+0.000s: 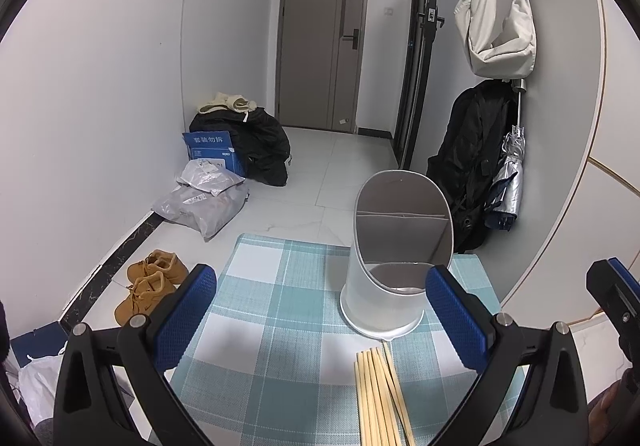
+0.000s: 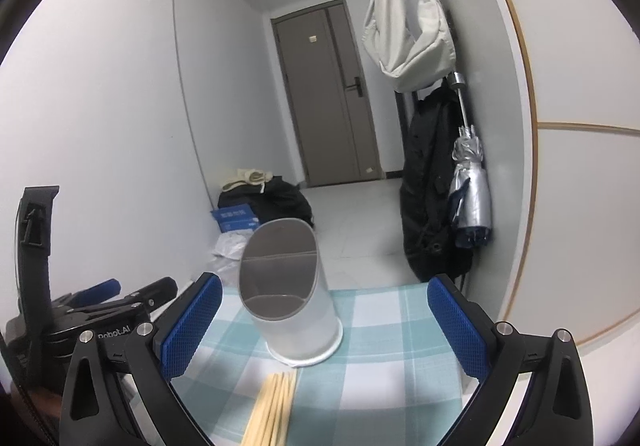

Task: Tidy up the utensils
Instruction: 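Lower the right gripper toward the bundle of wooden chopsticks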

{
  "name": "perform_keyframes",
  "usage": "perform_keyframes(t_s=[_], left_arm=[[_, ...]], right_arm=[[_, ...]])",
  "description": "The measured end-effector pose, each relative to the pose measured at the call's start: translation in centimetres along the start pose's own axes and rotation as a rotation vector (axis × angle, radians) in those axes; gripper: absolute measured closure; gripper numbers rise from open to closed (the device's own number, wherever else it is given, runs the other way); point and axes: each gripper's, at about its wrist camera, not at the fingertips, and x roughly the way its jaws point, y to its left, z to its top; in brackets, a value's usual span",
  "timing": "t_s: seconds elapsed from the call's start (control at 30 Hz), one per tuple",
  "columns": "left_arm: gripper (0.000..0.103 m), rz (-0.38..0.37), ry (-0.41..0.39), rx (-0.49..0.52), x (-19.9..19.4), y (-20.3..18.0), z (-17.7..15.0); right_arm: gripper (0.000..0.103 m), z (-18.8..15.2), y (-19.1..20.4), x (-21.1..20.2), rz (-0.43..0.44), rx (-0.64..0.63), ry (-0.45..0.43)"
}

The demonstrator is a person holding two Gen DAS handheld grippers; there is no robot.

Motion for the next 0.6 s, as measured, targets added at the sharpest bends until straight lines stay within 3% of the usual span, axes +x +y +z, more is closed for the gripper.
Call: perform_keyframes(t_s=[0.37, 0.47, 0.6], left_arm=[[0.001, -0.007, 0.021, -0.002, 0.8, 0.1, -0.2], [0.001, -0.002, 0.037, -0.008, 1.1, 0.6, -0.3], [0.001, 0.025, 0.107, -0.019, 2.4, 1.9, -0.7]], right_arm=[[0.0, -0.1, -0.1, 0.3, -0.011, -0.008, 0.013], [0.0, -0.6, -0.1, 1.3, -0.018, -0.02, 0.07], [0.0, -2.3, 0.2, 4.1, -0.042, -0.074, 0.219]])
